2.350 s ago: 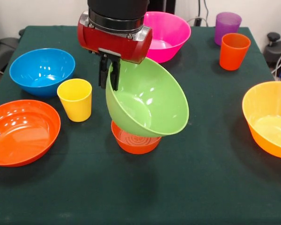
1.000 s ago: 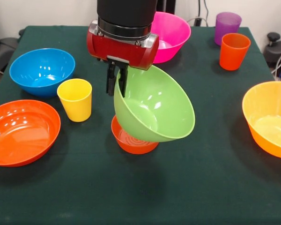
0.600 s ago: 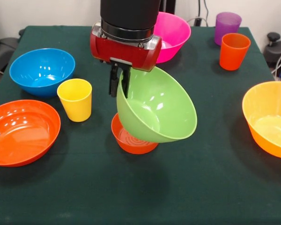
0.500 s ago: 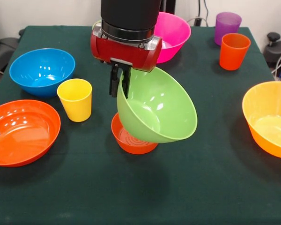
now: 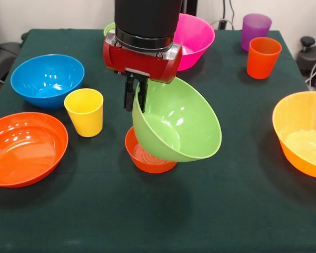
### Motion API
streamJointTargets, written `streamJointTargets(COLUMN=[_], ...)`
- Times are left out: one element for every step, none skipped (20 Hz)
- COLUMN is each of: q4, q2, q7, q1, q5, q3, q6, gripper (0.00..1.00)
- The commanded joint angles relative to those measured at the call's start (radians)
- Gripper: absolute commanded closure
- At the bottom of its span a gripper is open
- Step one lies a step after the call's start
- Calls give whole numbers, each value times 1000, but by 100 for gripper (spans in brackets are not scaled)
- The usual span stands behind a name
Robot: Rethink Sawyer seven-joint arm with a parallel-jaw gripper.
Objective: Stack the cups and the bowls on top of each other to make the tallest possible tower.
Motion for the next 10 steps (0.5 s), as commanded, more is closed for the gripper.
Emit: streamJointTargets(q4=[35,36,35,38,40,40,39,38,36,34], q2=[28,31,34,35,37,39,43,46,50,55], q7=[-33,-35,-37,-37,-37,-38,-40,-40,-43,-46], q1=[8,5,2,1,0,-1,-2,-3,-6,-8], q5=[-24,-22,-22,-22,-23,-23,-24,-24,-25,-25], q3=[74,77,79,80,80,81,82,82,84,86], q6=[-53,-56,-59,-64,-69,-72,-75,-76,-80,-84], gripper=[100,100,100,100,100,100,100,100,100,100])
